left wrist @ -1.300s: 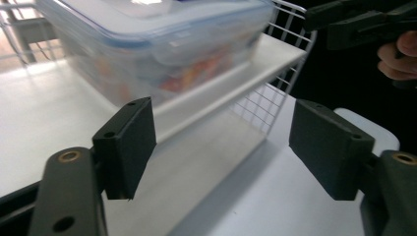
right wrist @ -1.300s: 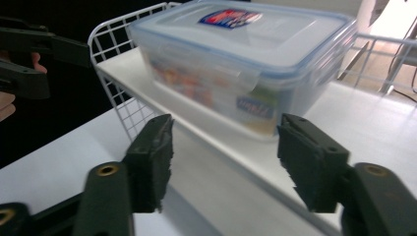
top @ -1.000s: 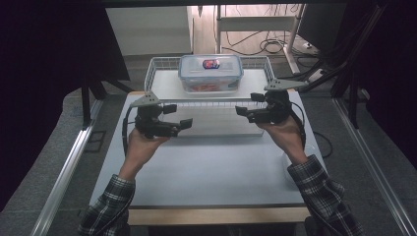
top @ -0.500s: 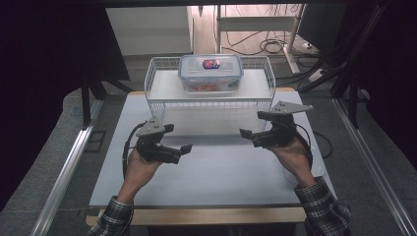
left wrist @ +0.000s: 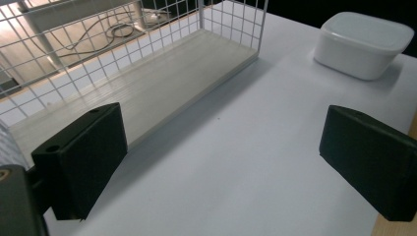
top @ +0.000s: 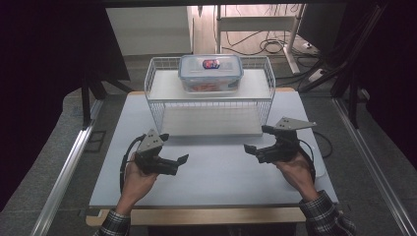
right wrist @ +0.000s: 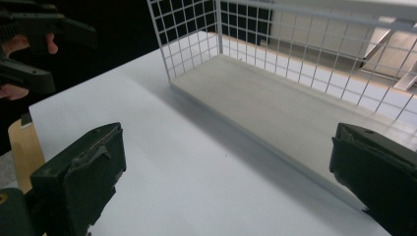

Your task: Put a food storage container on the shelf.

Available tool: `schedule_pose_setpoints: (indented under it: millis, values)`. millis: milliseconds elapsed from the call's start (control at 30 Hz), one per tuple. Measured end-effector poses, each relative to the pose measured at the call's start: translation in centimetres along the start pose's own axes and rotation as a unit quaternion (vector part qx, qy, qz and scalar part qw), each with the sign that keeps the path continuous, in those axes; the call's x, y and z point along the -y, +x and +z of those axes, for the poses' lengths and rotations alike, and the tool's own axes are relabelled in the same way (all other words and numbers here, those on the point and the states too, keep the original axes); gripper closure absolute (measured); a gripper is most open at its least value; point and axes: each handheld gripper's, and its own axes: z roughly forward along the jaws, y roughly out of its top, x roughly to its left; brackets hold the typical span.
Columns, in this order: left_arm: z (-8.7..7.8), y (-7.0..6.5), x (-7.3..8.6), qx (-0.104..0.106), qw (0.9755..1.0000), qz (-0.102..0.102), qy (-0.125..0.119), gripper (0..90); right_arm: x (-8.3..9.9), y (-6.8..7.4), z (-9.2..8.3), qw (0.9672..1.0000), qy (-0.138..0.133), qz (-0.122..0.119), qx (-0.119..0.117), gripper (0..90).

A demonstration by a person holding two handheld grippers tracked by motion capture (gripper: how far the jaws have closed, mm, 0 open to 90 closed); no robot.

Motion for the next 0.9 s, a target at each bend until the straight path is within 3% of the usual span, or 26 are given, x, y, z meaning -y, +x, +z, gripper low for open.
schedule_pose_setpoints:
  millis: [133, 267, 567, 767, 900]
  values:
    - [-0.2, -0.5, 1.2, 0.005, 0.9997, -0.024, 0.002, 4.8, 1.3, 0.4, -0.1, 1.0, 0.003, -0.002, 0.002, 1.0]
    - [-0.5, -1.0, 2.5, -0.013, 0.9996, -0.024, 0.01, 4.5, 2.8, 0.6, -0.2, 0.9999, 0.009, -0.002, 0.005, 1.1]
    - [-0.9, -1.4, 5.4, -0.023, 0.9989, -0.036, 0.018, 4.5, 5.0, 1.2, -0.8, 0.9998, 0.008, 0.002, 0.019, 2.3]
    - [-0.7, -1.9, 6.5, -0.031, 0.999, -0.024, 0.023, 4.0, 6.3, 2.0, -0.7, 0.9988, 0.021, -0.013, 0.043, 2.3]
    - [-0.4, -2.4, 6.9, -0.038, 0.9989, -0.01, 0.025, 3.6, 7.1, 2.4, -0.7, 0.9988, 0.022, -0.01, 0.043, 2.3]
